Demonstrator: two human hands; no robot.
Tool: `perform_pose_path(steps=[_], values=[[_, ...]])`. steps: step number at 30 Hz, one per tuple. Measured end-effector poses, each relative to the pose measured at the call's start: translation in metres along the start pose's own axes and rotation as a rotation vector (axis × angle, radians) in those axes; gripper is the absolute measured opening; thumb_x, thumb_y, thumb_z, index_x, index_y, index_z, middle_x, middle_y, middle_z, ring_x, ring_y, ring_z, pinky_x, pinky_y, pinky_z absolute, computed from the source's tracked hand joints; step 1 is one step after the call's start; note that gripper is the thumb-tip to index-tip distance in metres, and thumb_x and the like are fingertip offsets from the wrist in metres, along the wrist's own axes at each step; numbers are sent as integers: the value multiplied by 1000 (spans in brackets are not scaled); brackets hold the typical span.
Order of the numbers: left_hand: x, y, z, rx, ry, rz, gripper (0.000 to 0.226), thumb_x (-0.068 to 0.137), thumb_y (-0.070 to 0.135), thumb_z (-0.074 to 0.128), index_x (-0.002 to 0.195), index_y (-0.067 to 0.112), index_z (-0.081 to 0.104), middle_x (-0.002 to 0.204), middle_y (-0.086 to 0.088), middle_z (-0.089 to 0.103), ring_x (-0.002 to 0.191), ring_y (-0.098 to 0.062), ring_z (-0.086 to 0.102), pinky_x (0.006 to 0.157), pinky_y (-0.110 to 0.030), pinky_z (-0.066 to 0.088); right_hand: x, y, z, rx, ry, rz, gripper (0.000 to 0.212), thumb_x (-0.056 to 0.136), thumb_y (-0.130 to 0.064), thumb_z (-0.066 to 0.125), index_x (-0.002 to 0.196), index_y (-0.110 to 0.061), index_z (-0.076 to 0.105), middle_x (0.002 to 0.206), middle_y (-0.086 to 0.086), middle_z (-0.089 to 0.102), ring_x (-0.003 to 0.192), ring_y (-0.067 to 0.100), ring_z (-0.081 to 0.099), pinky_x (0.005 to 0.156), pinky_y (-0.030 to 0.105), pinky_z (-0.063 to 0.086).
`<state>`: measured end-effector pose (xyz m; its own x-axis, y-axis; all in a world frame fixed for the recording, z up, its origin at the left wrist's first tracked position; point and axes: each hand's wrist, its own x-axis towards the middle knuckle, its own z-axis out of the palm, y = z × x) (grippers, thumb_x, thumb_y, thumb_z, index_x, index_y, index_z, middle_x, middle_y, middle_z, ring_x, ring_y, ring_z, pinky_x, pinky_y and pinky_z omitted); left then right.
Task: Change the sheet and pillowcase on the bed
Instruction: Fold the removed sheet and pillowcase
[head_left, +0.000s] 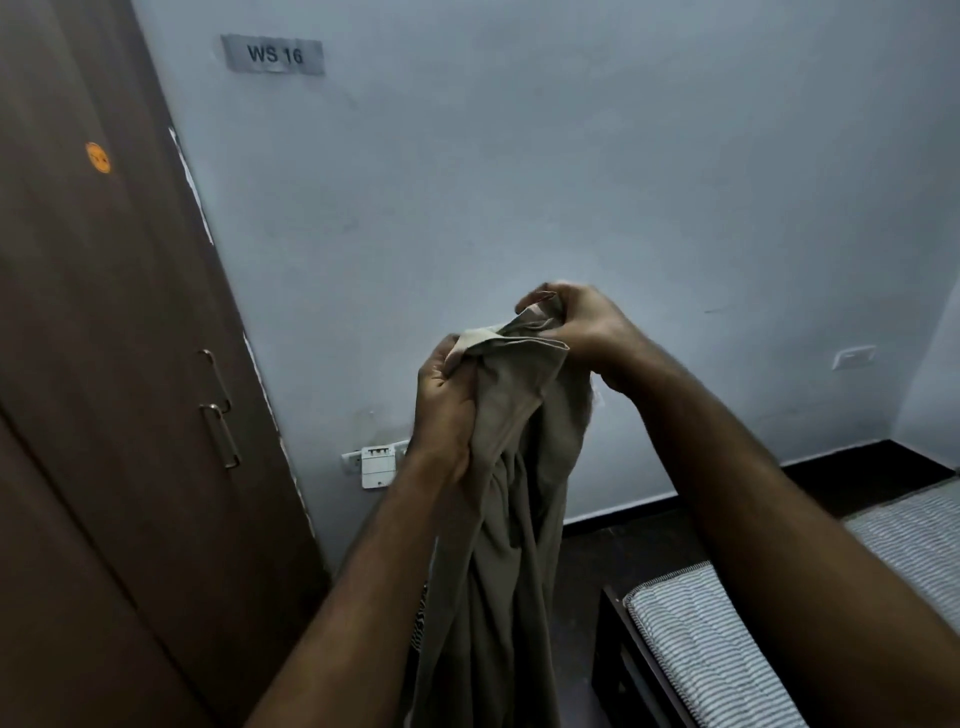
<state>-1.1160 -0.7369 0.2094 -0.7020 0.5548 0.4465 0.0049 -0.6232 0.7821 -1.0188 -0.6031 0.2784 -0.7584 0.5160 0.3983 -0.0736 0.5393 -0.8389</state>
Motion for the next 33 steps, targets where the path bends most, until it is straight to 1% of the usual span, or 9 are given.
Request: perform_pose_path(steps=[3,9,16,19,23,25,30,31,33], values=[[-16,-5,5,-8,23,68,8,94,-4,55,98,-3,62,101,-22,66,96,-33,59,96,-48,44,-15,17,1,99,85,-17,37,64,-24,94,93,-13,72,86,1,77,77,12,71,71,30,57],[-39,-13,15,44,170,90,17,100,0,52,97,9,67,99,-9,69,95,-24,61,90,-37,50,-44,42,1,548,105,-50,19,86,-3,75,101,2,64,90,11,74,81,17,70,71,27,56],[-42,-34,11,-64,330,-6,27,100,7,55,91,23,75,101,-9,69,102,-31,57,103,-52,43,-56,62,15,876,-81,42,18,100,-11,58,116,-3,58,104,11,70,92,21,67,83,32,57],[-32,-41,7,-68,377,-38,35,102,7,51,90,25,78,101,-9,72,101,-31,61,106,-56,44,-51,71,19,801,-108,46,19,100,-11,59,117,-7,53,107,11,71,95,22,69,84,35,58],[-18,-49,-4,-125,399,-104,28,101,11,55,89,23,78,98,-10,71,92,-28,63,96,-48,50,-38,86,24,519,85,-2,41,90,-19,74,125,-19,51,119,13,67,108,26,68,94,47,56],[-8,-49,-15,-218,392,-133,10,95,18,63,99,18,73,100,-13,66,90,-27,60,91,-44,48,-31,93,32,522,171,7,47,88,-20,78,126,-24,51,110,15,65,98,24,67,90,44,56],[11,-44,-46,-407,249,-348,21,89,28,61,95,9,67,78,-6,64,70,-16,62,68,-25,54,-8,96,59,581,212,22,36,87,-13,77,117,-18,57,103,18,70,93,24,67,85,41,55],[17,-47,-56,-462,223,-430,24,89,30,63,94,9,70,80,-5,65,74,-14,64,73,-22,54,-1,98,67,561,231,15,33,87,-12,76,114,-18,58,98,15,70,90,22,66,83,40,54],[20,-48,-71,-557,168,-528,53,73,33,84,117,8,66,108,-9,61,113,-20,57,109,-26,38,5,102,77,497,263,-4,28,88,-9,75,109,-16,58,82,3,68,79,14,62,74,34,52]])
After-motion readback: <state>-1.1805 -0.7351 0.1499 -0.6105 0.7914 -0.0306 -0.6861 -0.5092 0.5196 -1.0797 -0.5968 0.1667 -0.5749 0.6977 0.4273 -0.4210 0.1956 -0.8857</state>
